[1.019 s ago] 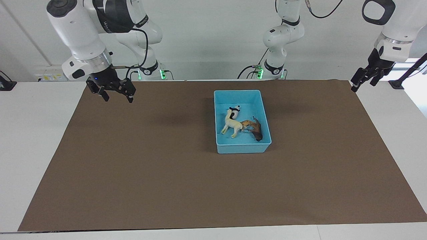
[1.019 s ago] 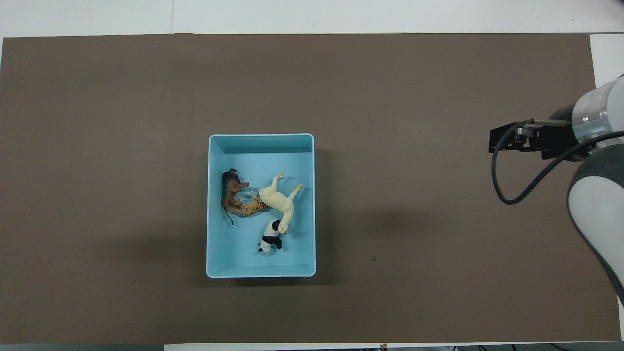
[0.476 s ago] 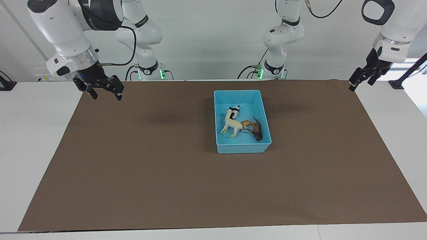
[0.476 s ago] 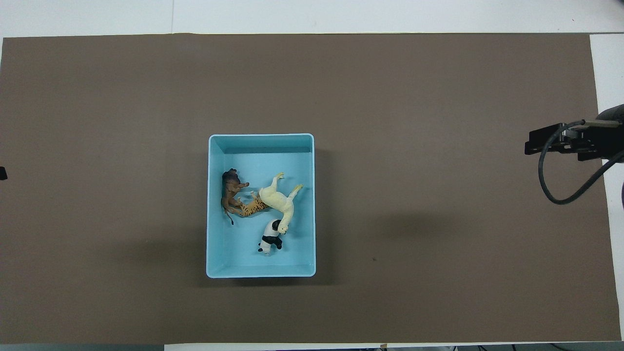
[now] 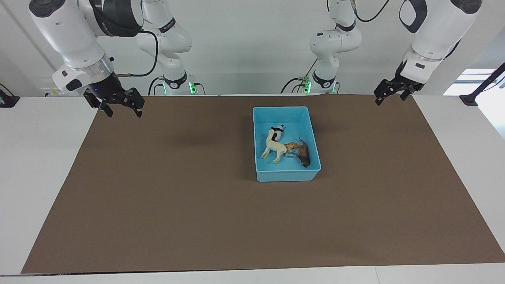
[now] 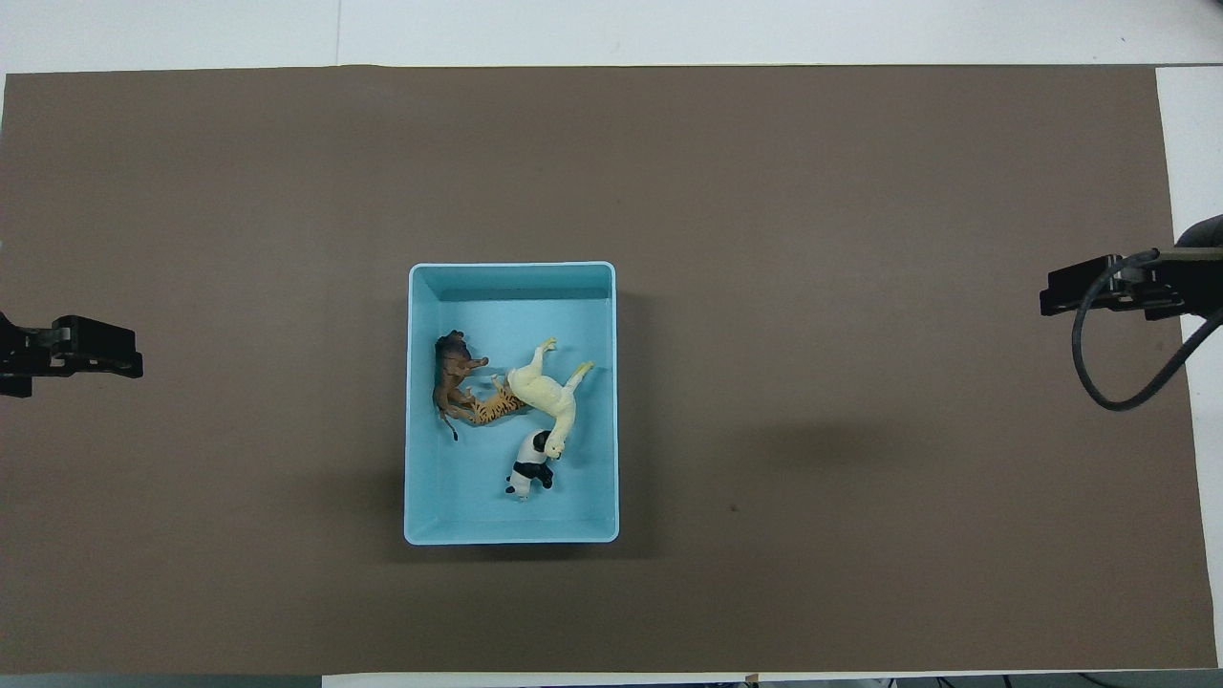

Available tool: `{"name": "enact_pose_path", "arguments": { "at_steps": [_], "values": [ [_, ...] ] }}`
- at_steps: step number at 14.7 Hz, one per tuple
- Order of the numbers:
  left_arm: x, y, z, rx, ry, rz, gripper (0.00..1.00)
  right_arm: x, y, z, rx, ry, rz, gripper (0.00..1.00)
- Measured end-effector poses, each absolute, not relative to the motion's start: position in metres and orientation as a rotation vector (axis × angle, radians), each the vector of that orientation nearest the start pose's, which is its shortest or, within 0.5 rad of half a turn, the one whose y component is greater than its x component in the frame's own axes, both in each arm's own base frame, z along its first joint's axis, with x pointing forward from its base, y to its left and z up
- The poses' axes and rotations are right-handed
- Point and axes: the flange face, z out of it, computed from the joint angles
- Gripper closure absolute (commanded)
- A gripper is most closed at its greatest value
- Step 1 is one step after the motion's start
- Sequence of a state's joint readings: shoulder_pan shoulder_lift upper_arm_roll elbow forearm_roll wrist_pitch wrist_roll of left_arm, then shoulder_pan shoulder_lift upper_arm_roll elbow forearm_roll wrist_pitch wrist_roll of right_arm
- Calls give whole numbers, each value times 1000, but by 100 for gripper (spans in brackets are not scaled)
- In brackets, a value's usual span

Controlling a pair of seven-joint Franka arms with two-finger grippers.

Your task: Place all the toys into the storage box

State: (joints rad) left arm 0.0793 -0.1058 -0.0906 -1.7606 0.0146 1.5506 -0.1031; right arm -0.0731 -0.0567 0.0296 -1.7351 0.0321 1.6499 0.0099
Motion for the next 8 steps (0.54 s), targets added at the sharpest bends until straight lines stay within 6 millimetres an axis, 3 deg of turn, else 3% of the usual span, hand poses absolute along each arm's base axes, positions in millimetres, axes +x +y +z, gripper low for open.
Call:
{"name": "enact_pose_path", "arguments": {
  "at_steps": [4,8],
  "values": [
    [543,-28,578,-3099,-109,262,0,538,-22,583,-3115,49,67,0],
    [546,-33,579,-3092,-162,265,0,536,-21,581,-3121,43,95,0]
  ]
}}
